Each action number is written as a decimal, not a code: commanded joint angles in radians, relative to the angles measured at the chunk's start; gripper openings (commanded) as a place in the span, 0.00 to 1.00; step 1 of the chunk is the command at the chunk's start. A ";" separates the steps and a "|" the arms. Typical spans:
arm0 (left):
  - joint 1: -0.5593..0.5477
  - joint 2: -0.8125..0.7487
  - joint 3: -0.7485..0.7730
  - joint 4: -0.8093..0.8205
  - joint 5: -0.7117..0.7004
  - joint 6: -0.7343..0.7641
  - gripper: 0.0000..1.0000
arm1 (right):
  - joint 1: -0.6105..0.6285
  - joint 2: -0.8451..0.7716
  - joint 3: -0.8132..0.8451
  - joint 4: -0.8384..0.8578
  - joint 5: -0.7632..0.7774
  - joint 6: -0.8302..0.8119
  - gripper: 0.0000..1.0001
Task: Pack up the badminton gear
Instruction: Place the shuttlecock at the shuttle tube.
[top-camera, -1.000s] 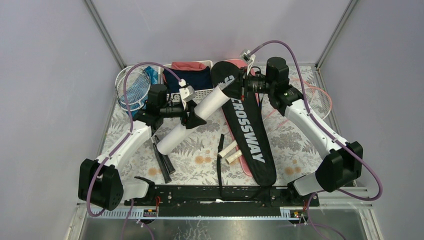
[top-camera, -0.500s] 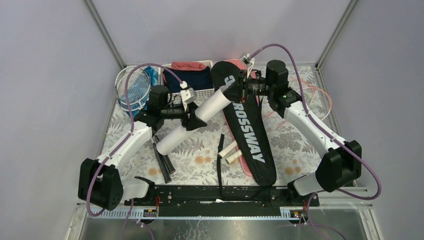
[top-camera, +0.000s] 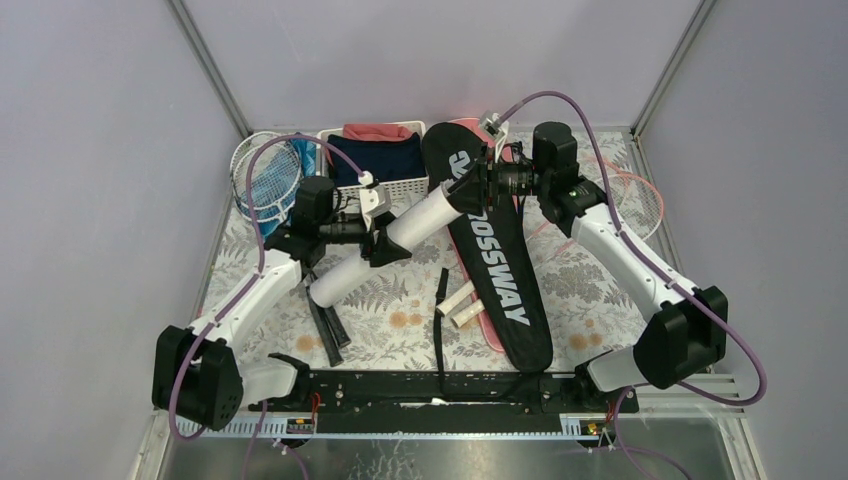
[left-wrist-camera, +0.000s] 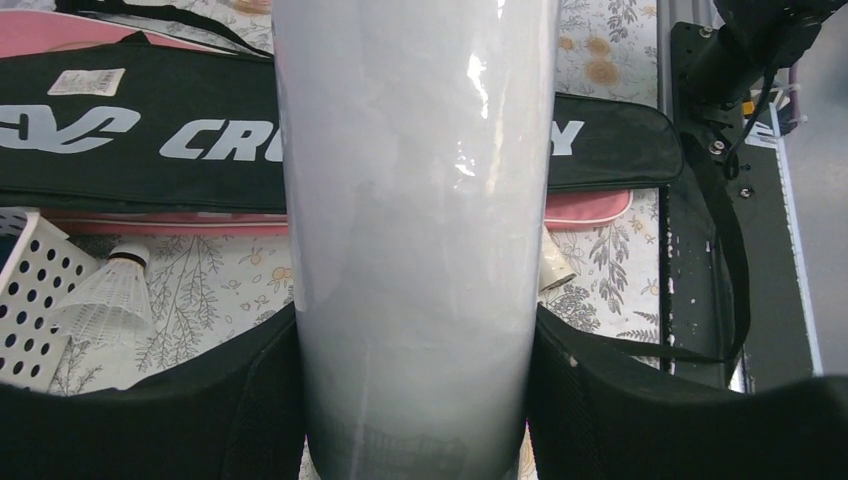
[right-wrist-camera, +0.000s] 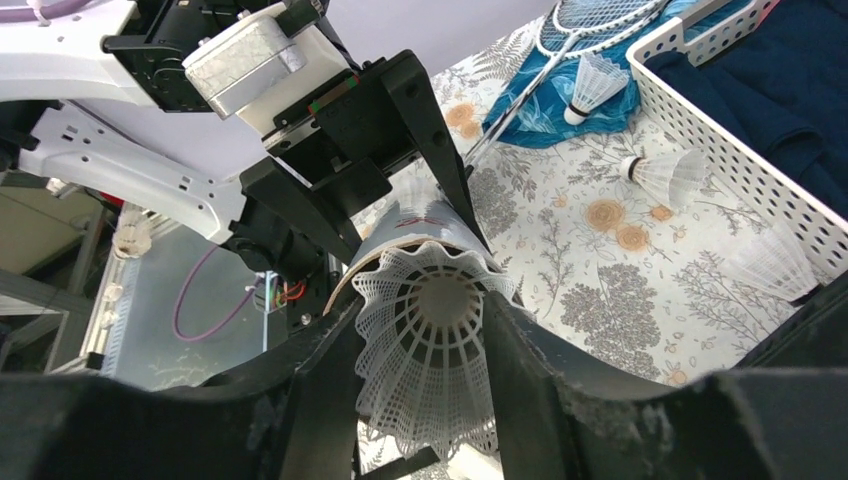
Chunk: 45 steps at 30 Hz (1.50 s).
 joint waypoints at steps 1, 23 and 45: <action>0.002 -0.027 -0.009 0.079 -0.046 0.047 0.41 | 0.015 -0.047 0.063 -0.146 -0.024 -0.085 0.57; 0.001 -0.041 -0.030 0.068 -0.068 0.083 0.41 | 0.015 -0.071 0.121 -0.222 -0.013 -0.130 0.84; 0.002 -0.037 -0.025 0.068 -0.060 0.098 0.41 | 0.014 -0.075 0.194 -0.349 0.043 -0.255 1.00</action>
